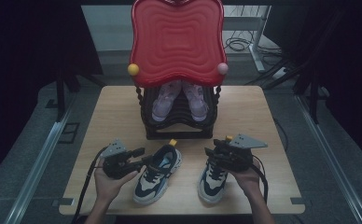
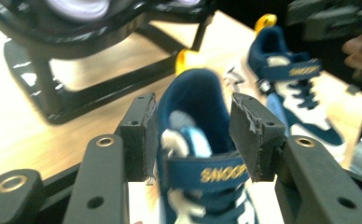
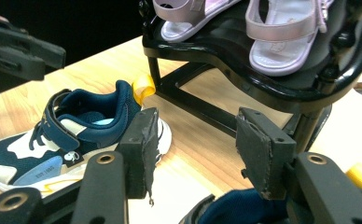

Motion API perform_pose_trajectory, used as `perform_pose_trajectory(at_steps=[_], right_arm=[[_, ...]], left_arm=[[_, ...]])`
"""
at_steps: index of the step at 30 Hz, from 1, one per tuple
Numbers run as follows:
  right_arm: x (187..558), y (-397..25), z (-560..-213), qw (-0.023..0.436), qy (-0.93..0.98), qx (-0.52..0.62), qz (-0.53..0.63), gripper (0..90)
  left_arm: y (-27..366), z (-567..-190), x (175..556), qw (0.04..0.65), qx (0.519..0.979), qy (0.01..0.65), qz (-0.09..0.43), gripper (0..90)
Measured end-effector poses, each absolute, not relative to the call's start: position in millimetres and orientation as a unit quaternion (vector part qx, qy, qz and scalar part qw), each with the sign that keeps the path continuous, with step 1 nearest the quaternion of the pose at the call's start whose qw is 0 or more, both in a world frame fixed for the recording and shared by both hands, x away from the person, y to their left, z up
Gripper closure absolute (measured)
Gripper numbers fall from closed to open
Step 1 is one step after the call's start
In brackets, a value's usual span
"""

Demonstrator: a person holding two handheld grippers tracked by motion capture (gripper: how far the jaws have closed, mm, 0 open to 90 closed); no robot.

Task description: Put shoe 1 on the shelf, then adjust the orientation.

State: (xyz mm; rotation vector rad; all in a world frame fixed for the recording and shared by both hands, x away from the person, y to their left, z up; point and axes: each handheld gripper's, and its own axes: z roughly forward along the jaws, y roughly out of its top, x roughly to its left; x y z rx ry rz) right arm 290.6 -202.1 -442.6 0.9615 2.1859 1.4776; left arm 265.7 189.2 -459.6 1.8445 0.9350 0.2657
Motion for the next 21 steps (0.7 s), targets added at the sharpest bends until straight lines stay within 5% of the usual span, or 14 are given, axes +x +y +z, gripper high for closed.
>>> perform_pose_trajectory(at_steps=[12, 21], right_arm=[[281.0, -206.8, -448.3, 0.181, 0.772, 0.334, 0.510, 49.2], [278.0, -204.6, -447.2, 0.189, 0.775, 0.329, 0.505, 49.0]], left_arm=[[192.7, -468.9, 253.2, 0.480, 0.785, 0.384, 0.072, 58.8], [187.7, -467.6, 248.3, 0.479, 0.799, 0.360, 0.055, 78.8]])
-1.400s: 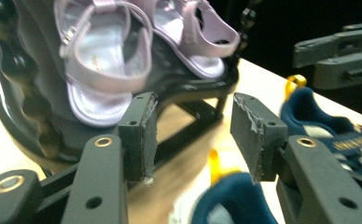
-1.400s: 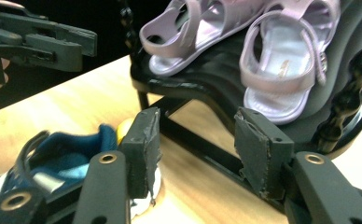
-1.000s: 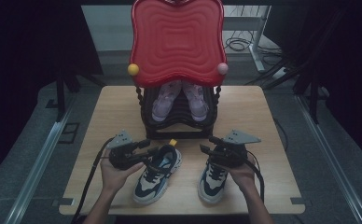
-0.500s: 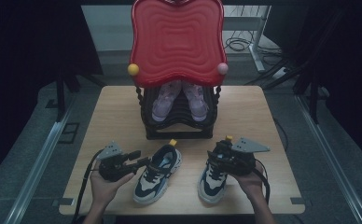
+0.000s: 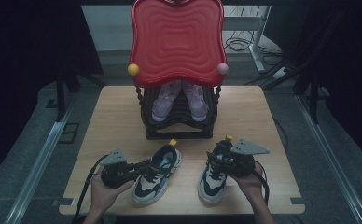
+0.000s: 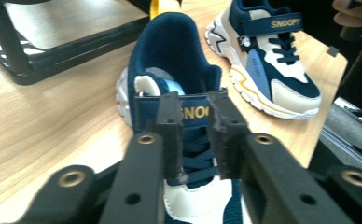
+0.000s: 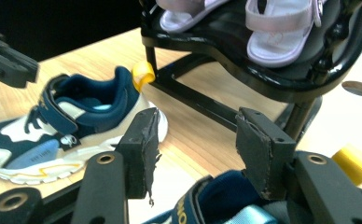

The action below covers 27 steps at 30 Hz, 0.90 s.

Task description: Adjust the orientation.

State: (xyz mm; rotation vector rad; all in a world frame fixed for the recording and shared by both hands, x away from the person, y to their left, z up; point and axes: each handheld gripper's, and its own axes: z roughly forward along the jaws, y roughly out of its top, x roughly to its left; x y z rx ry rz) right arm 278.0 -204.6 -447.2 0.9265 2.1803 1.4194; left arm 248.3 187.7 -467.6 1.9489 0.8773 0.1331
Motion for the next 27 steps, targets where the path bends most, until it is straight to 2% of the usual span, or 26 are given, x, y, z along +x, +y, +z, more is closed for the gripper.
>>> perform_pose_trajectory(at_steps=[6, 27], right_arm=[[277.4, -204.4, -448.1, 0.190, 0.775, 0.335, 0.501, 49.0], [278.7, -208.2, -450.6, 0.198, 0.773, 0.346, 0.494, 48.3]], left_arm=[[180.2, -467.3, 244.3, 0.469, 0.809, 0.351, 0.048, 89.8], [142.4, -483.8, 237.5, 0.438, 0.834, 0.337, -0.001, 90.0]])
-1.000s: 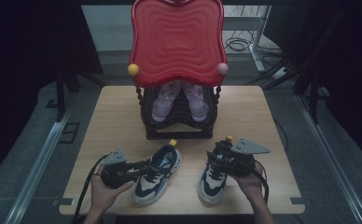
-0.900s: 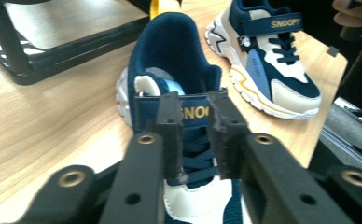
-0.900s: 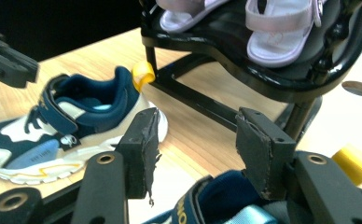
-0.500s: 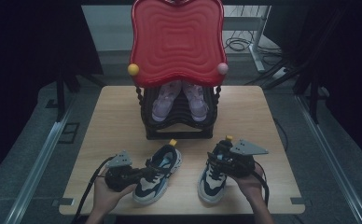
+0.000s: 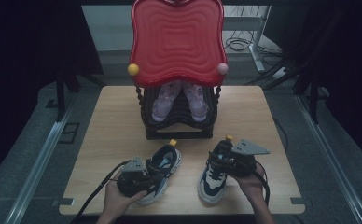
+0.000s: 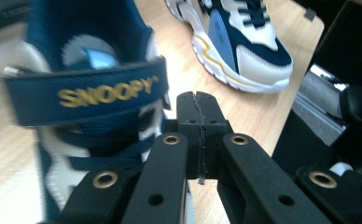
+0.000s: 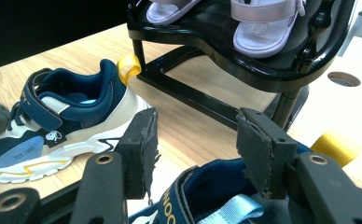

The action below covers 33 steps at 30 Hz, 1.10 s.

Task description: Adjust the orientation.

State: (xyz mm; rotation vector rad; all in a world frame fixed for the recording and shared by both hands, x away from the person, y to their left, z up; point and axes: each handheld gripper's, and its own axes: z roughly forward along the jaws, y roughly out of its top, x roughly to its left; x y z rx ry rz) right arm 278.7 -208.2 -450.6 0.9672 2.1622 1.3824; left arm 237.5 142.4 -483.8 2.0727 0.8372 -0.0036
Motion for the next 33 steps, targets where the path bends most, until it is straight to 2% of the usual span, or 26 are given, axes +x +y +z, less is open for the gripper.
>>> perform_pose_trajectory(at_steps=[10, 26, 33], right_arm=[[279.1, -209.2, -451.5, 0.202, 0.771, 0.349, 0.492, 47.6], [280.3, -211.5, -453.5, 0.212, 0.772, 0.356, 0.482, 47.3], [280.1, -213.1, -452.8, 0.214, 0.768, 0.360, 0.485, 47.3]], left_arm=[[127.3, -495.4, 236.3, 0.417, 0.848, 0.327, -0.018, 90.0], [121.5, -504.5, 232.5, 0.371, 0.868, 0.329, 0.000, 90.0], [122.7, -507.0, 232.1, 0.370, 0.868, 0.330, -0.007, 90.0]])
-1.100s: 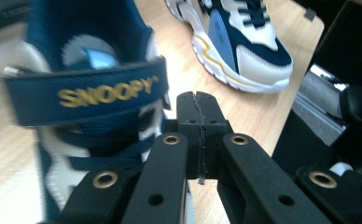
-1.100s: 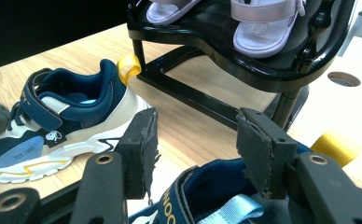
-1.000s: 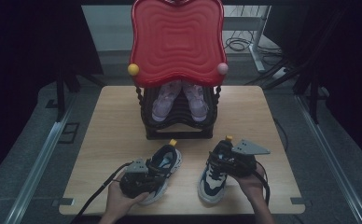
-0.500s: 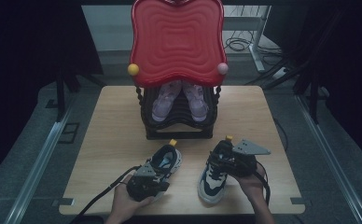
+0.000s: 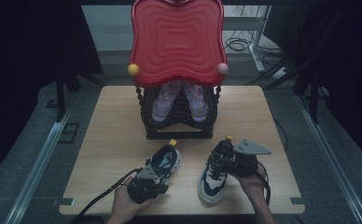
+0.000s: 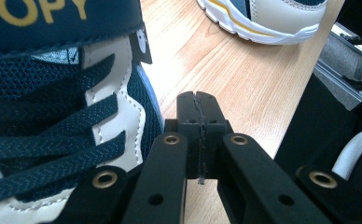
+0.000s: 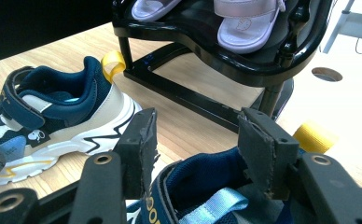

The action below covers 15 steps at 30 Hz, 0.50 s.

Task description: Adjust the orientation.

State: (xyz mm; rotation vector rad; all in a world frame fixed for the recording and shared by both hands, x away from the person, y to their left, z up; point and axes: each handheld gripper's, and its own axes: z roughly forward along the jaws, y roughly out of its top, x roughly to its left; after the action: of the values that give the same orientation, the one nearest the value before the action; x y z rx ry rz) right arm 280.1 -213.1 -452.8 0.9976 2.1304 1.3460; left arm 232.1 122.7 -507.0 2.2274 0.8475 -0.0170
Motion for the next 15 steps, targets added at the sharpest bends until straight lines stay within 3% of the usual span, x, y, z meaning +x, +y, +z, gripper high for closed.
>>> perform_pose_trajectory(at_steps=[15], right_arm=[[279.6, -216.4, -450.6, 0.207, 0.762, 0.362, 0.495, 47.4]], left_arm=[[140.1, -508.2, 231.7, 0.367, 0.862, 0.351, -0.008, 90.0]])
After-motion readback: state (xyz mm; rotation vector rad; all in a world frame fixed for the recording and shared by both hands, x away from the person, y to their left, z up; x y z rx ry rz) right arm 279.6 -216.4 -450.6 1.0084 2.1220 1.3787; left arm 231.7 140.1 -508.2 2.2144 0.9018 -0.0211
